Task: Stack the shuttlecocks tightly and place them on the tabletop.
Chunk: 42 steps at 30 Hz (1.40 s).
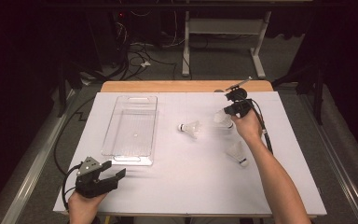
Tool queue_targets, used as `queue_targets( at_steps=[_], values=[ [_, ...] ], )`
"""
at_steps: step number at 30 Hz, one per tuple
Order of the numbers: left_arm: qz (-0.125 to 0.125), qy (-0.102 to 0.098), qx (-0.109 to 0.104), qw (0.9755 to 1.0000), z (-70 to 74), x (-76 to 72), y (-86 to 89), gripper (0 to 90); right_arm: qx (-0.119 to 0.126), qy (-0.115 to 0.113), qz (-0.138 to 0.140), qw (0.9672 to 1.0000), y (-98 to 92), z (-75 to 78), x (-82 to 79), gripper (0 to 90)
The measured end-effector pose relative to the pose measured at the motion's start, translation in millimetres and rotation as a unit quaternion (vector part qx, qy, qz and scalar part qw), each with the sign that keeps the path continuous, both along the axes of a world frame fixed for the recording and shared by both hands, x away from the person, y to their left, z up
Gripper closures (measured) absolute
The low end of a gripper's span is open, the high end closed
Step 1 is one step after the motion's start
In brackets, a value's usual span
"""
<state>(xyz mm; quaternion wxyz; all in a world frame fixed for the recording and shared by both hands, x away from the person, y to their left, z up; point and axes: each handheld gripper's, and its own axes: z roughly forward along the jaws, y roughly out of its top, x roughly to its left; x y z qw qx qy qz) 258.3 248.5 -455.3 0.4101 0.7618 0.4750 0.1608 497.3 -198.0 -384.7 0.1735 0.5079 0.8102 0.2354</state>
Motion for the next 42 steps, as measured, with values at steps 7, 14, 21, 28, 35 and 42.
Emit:
queue_targets(
  at_steps=[7,14,21,28,35,42],
  values=[
    [0.002,0.002,-0.001,1.0,-0.3,1.0,1.4,34.6,0.011,0.004,0.021,0.9997,10.5,-4.2,-3.7,88.5],
    [0.003,0.001,-0.004,1.0,-0.4,0.8,1.8,34.6,0.032,0.002,0.037,0.9988,17.9,-6.0,-4.6,88.5],
    [0.003,0.002,-0.004,1.0,-0.8,1.5,2.0,34.6,0.038,0.003,0.039,0.9985,20.9,-9.4,-4.3,88.3],
    [0.001,0.004,-0.004,1.0,-1.1,2.7,2.2,34.6,0.04,0.007,0.035,0.9986,17.1,-13.0,-3.9,87.2],
    [0.002,0.004,-0.004,1.0,-1.2,2.7,2.0,34.6,0.039,0.005,0.027,0.9989,8.1,-12.3,-4.4,85.8],
    [0.001,0.004,-0.004,1.0,-1.3,2.8,1.7,34.6,0.041,0.007,0.016,0.999,-5.7,-11.3,-7.1,83.8]
  ],
)
